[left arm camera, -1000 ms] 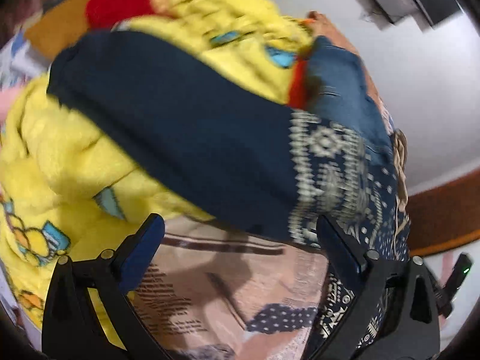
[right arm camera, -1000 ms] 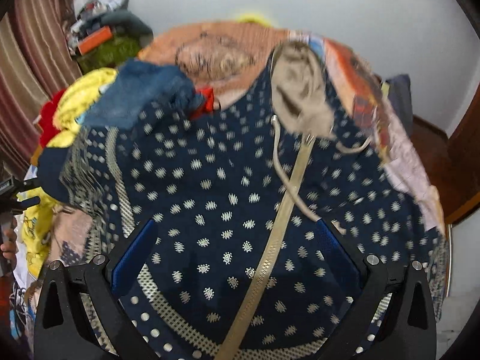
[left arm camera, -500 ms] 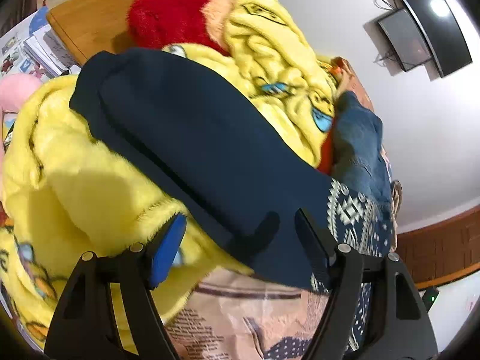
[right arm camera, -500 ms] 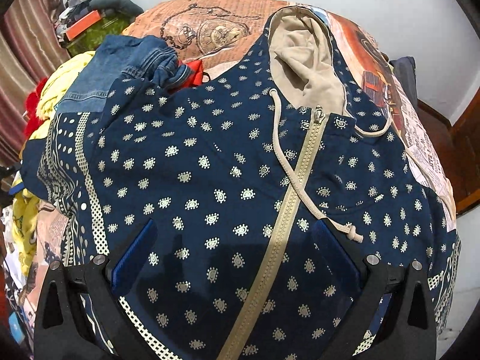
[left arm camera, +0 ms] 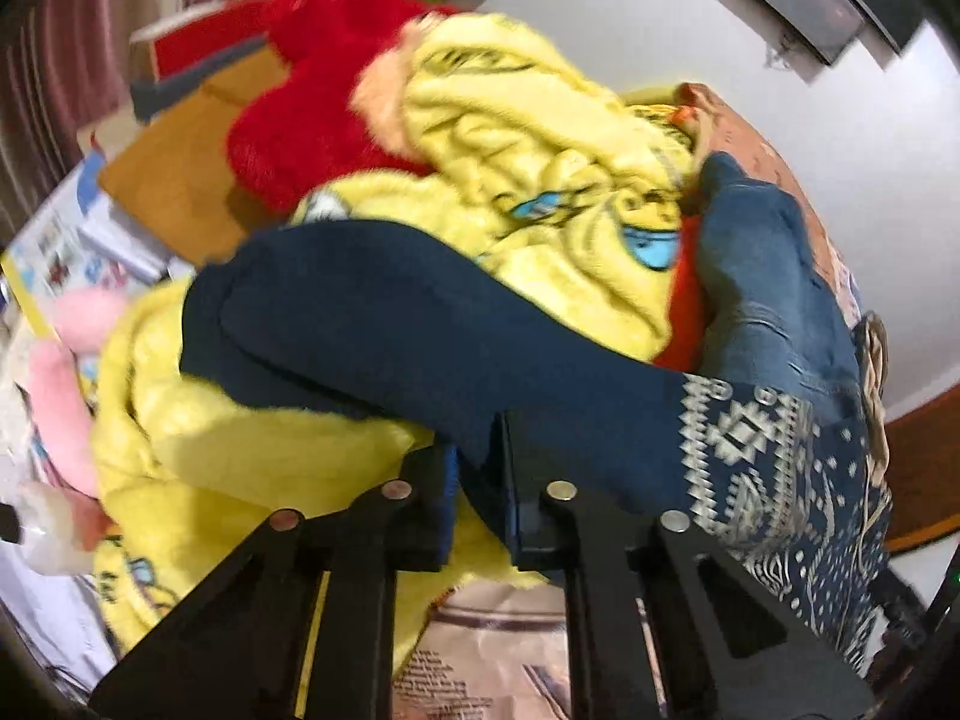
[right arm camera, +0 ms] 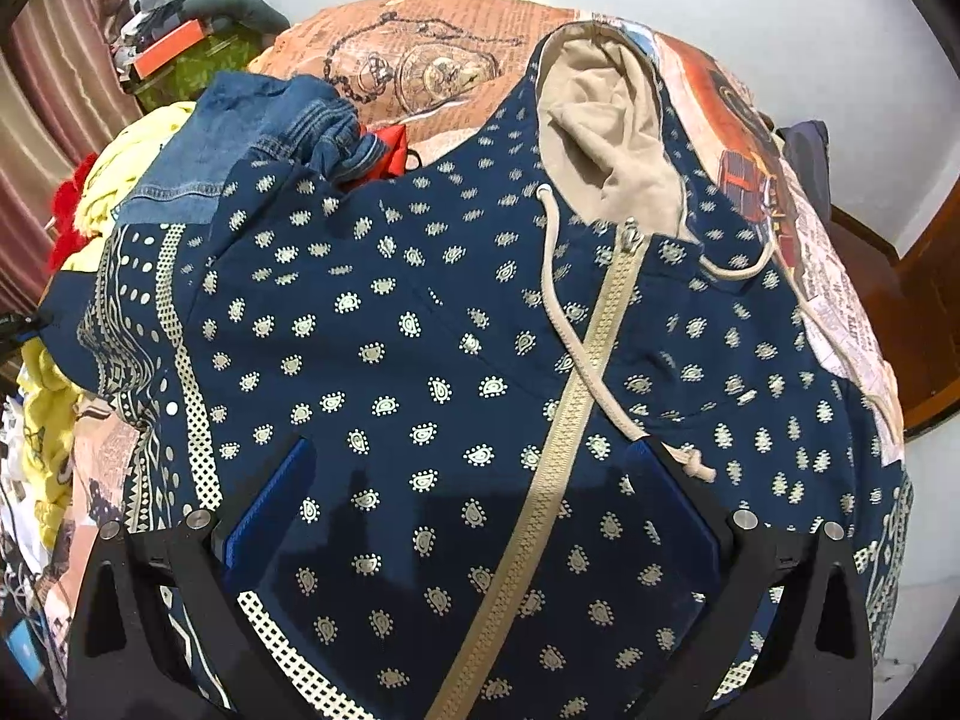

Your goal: Fold large clothes

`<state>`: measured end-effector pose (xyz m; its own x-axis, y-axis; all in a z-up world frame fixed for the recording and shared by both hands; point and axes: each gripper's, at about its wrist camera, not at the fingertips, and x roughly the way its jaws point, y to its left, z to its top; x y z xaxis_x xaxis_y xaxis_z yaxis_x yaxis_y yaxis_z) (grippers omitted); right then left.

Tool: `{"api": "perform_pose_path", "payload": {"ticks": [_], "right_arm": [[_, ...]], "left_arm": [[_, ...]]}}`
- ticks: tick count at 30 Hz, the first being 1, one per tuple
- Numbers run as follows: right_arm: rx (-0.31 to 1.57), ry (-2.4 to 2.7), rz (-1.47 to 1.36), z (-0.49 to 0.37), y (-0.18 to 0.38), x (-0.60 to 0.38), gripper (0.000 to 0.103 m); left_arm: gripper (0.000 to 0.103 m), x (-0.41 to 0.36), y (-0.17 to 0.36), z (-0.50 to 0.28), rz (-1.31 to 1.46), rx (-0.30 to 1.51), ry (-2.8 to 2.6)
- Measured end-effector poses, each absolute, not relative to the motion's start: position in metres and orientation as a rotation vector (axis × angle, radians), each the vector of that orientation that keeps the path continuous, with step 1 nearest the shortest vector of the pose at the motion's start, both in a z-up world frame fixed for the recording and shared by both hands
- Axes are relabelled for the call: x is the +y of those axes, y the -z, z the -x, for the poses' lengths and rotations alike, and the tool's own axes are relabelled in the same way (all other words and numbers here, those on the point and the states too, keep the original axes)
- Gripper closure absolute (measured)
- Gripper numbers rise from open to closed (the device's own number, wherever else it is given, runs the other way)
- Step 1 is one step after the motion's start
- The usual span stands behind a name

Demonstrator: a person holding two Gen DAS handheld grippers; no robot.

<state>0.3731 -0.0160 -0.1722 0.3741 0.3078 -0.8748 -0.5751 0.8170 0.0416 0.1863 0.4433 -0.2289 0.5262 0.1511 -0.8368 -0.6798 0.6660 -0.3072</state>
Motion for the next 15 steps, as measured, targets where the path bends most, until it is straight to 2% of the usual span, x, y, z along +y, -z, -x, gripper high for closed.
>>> {"api": "perform_pose_path", "payload": {"ticks": [1, 7, 15], "right_arm": [[1.038, -0.576, 0.289, -0.373, 0.170, -0.017, 0.000], [1.001, -0.582, 0.277, -0.370, 0.155, -0.024, 0.000], [0.940, -0.577, 0.247, -0.366, 0.132, -0.043, 0.000]], "left_arm": [[0.098, 0.439, 0.221, -0.186, 0.664, 0.875, -0.535], [0.099, 0.399, 0.154, -0.202, 0.478, 0.767, -0.499], [0.099, 0.299, 0.072, -0.246, 0.231, 0.617, -0.358]]}}
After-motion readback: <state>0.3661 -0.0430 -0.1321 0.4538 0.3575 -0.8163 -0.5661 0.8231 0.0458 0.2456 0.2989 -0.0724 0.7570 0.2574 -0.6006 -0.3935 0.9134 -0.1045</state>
